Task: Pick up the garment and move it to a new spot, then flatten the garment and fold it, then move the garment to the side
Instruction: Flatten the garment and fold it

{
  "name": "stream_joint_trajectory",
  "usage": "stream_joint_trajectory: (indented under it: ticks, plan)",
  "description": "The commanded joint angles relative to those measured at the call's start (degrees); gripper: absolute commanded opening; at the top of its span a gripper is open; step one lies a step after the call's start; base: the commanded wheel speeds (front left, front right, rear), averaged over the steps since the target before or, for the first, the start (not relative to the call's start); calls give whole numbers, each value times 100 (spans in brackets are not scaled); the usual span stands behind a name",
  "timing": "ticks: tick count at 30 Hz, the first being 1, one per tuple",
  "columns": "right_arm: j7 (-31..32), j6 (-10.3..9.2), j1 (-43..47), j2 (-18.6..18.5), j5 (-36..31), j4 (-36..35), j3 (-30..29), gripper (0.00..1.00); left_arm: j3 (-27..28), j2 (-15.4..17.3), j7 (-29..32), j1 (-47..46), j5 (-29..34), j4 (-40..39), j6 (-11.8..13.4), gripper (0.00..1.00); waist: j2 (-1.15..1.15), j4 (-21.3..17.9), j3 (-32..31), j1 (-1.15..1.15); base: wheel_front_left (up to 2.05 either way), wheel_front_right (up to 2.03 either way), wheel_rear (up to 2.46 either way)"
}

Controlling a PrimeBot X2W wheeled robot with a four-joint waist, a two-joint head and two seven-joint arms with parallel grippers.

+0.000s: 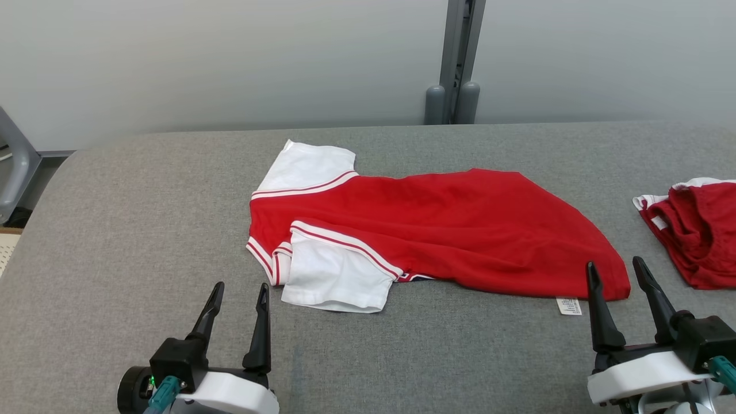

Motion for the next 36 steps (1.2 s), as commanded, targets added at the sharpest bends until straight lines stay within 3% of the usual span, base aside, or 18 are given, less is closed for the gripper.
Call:
stream_joint_trajectory:
  ticks: [1,13,21,29,36]
  plan:
    - [0,-1,-3,-17,44,-25,-2,100,19,13,-7,1,53,2,24,100,0,1,2,0,0,0,0]
    - [0,-1,-95,-17,84,-18,77,100,-131,9,-7,-126,-26,284,-4,100,0,30,76,0,0,0,0]
    - [0,-1,-193,-18,117,24,219,100,-536,13,517,-824,-857,1608,-279,100,0,-113,201,0,0,0,0]
    - [0,-1,-281,-19,125,62,279,100,-547,13,747,-1478,-1408,2678,-257,100,0,-396,369,0,0,0,0]
    - [0,-1,-357,-19,122,79,309,100,-532,13,534,-1952,-1592,3480,-155,100,0,-635,519,0,0,0,0]
